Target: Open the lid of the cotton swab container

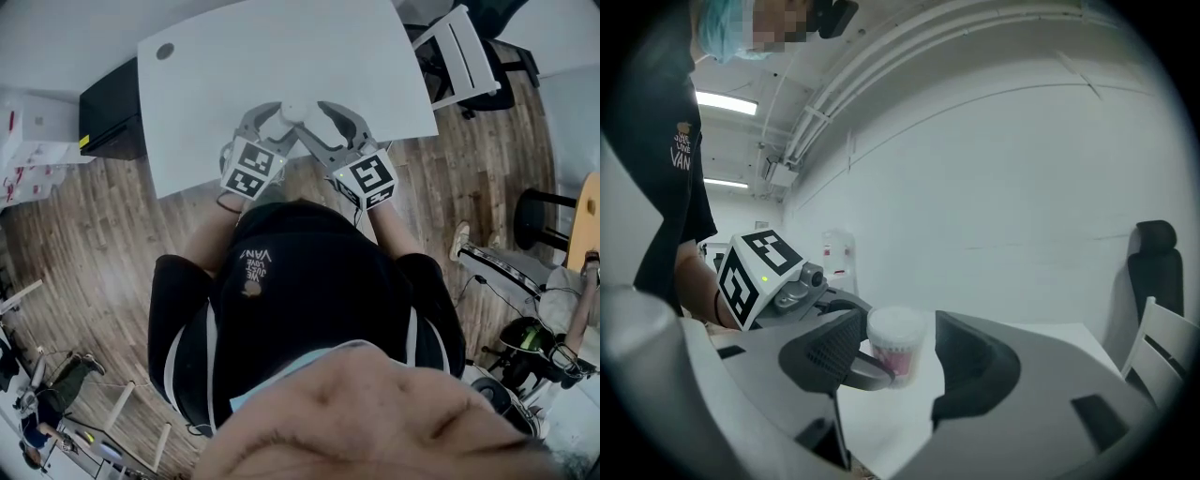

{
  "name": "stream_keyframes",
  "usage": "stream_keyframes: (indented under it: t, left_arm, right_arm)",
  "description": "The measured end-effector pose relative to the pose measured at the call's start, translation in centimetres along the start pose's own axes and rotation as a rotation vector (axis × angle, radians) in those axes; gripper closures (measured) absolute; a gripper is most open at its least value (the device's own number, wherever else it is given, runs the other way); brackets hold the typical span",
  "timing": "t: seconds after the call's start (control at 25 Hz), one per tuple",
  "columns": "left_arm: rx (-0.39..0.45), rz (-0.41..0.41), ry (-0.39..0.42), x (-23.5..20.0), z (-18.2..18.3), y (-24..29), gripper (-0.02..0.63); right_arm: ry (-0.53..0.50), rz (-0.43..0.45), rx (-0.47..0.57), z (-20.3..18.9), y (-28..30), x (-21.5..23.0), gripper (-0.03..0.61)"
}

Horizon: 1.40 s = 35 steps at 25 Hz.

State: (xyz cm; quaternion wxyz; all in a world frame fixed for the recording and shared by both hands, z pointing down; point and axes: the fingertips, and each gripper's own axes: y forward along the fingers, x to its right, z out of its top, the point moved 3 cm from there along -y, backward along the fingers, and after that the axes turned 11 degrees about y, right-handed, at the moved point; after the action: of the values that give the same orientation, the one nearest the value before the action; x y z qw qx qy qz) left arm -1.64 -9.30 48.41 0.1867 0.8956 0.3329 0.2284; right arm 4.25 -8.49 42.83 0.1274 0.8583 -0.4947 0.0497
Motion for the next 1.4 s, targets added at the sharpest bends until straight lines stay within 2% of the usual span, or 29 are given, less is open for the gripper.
stream_keyframes:
  t: [0.12, 0.32, 1.04, 1.4]
  left_arm:
    - [-0.009, -0.002, 0.033, 0.3, 0.0, 0.0, 0.373]
    - [-0.016, -0.007, 0.060, 0.7, 0.0, -0.2, 0.373]
    - [-0.001, -0.005, 0.081, 0.0, 0.5, 0.2, 0.374]
    - [0.042, -0.006, 0.052, -0.6, 0.7, 0.0, 0.376]
  right_arm:
    - [-0.024, 0.017, -0.023, 0.0, 0.6, -0.4, 0.316]
    - [-0.069, 0.015, -0.047, -0.2, 1.3, -0.7, 0.310]
    - [-0.051, 0.005, -0.031, 0.4, 2.1, 0.3, 0.325]
    - [0.085, 0.046, 0.016, 1.4, 2.2, 1.0, 0.327]
